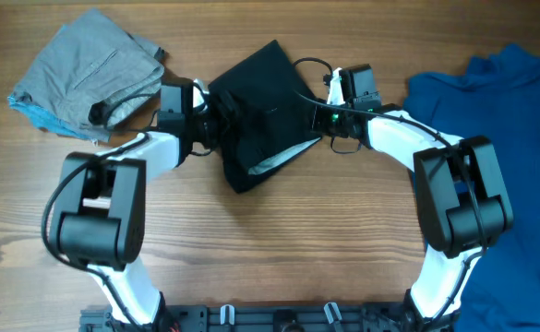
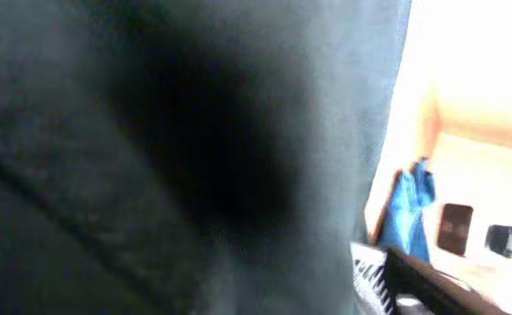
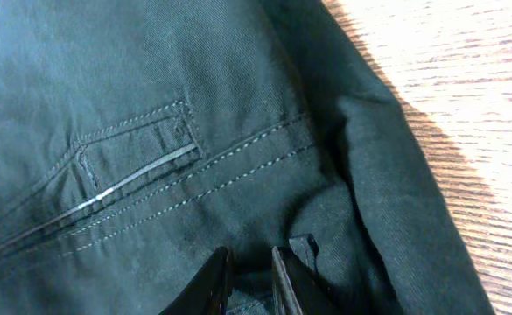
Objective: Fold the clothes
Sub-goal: 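Carry the folded black trousers with the left gripper onto the grey trousers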
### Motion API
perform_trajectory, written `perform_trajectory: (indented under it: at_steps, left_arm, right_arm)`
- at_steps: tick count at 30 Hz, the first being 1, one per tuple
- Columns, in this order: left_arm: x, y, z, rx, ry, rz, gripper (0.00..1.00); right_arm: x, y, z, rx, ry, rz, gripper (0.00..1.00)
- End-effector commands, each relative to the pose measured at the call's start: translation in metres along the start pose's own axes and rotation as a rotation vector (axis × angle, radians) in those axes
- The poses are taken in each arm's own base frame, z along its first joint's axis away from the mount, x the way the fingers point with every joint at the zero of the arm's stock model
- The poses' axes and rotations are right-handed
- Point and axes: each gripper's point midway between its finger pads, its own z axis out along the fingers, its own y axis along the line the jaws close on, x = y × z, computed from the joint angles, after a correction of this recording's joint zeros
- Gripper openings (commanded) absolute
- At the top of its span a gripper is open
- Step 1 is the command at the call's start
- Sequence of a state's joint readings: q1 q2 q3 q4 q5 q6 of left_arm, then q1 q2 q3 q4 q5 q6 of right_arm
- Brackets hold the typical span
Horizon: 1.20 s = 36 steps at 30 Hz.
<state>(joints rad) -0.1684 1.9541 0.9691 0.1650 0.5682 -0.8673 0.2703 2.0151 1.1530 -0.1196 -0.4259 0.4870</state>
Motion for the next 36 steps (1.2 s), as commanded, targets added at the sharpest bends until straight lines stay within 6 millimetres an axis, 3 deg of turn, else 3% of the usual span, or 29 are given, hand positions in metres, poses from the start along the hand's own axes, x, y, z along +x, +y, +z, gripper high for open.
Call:
perform_trajectory:
  at_steps: [1, 2, 3, 6, 9, 10, 13, 16, 17, 20, 22, 23, 26, 29, 30, 31, 32, 33, 35, 36]
  left_arm:
    - [0.037, 0.039, 0.025, -0.087, 0.091, 0.043, 0.51]
    - [0.038, 0.04, 0.025, -0.088, 0.097, 0.088, 0.35]
    - [0.041, 0.042, 0.024, -0.094, 0.111, 0.138, 0.25]
    - [0.053, 0.052, 0.018, -0.122, 0.178, 0.282, 0.06]
    - [0.048, 0.045, -0.008, -0.146, 0.195, 0.338, 0.04]
    - [0.041, 0.03, -0.019, -0.125, 0.186, 0.356, 0.04]
    - [0.003, -0.079, -0.077, 0.14, 0.071, 0.48, 0.04]
    - [-0.041, -0.157, -0.129, 0.255, -0.112, 0.594, 0.04]
    - [-0.058, -0.178, -0.145, 0.287, -0.178, 0.62, 0.04]
    - [-0.111, -0.199, -0.185, 0.287, -0.39, 0.643, 0.04]
    - [-0.155, -0.183, -0.21, 0.215, -0.556, 0.566, 0.04]
    - [-0.178, -0.164, -0.221, 0.162, -0.623, 0.488, 0.04]
    - [-0.244, -0.066, -0.247, 0.017, -0.729, 0.252, 0.04]
    - [-0.27, 0.011, -0.251, -0.069, -0.735, 0.125, 0.04]
    - [-0.273, 0.047, -0.249, -0.099, -0.708, 0.057, 0.04]
    - [-0.273, 0.07, -0.244, -0.116, -0.682, 0.013, 0.09]
    - [-0.271, 0.093, -0.237, -0.14, -0.653, -0.036, 0.76]
    - [-0.266, 0.115, -0.233, -0.167, -0.625, -0.086, 1.0]
    - [-0.261, 0.134, -0.243, -0.193, -0.609, -0.136, 1.0]
    - [-0.259, 0.134, -0.251, -0.175, -0.599, -0.129, 1.0]
  right_arm:
    - [0.016, -0.008, 0.009, 0.016, 0.055, 0.03, 0.14]
    - [0.017, -0.009, 0.009, 0.018, 0.058, 0.032, 0.13]
    - [0.018, -0.009, 0.009, 0.021, 0.064, 0.035, 0.11]
    - [0.024, -0.011, -0.001, 0.034, 0.098, -0.02, 0.11]
    - [0.012, -0.007, -0.042, 0.034, 0.073, -0.027, 0.11]
    - [0.003, -0.004, -0.06, 0.033, 0.043, -0.038, 0.11]
    - [-0.024, 0.009, -0.116, 0.019, -0.077, -0.061, 0.12]
    - [-0.032, 0.021, -0.135, 0.001, -0.129, -0.083, 0.16]
    - [-0.031, 0.021, -0.135, 0.002, -0.126, -0.081, 0.16]
    - [-0.022, 0.017, -0.134, 0.016, -0.09, -0.063, 0.16]
    - [-0.016, 0.014, -0.134, 0.025, -0.066, -0.05, 0.16]
    - [-0.012, 0.013, -0.134, 0.029, -0.053, -0.043, 0.16]
    - [-0.004, 0.01, -0.134, 0.042, -0.019, -0.023, 0.16]
    - [0.001, 0.008, -0.134, 0.049, 0.0, -0.013, 0.16]
    - [0.002, 0.008, -0.134, 0.051, 0.005, -0.009, 0.15]
    - [0.002, 0.008, -0.134, 0.05, 0.004, -0.008, 0.15]
    - [0.002, 0.008, -0.134, 0.05, 0.002, -0.009, 0.16]
    - [0.002, 0.008, -0.134, 0.05, 0.002, -0.009, 0.15]
    - [0.002, 0.007, -0.134, 0.051, 0.005, -0.008, 0.16]
    - [0.003, 0.007, -0.134, 0.051, 0.005, -0.007, 0.16]
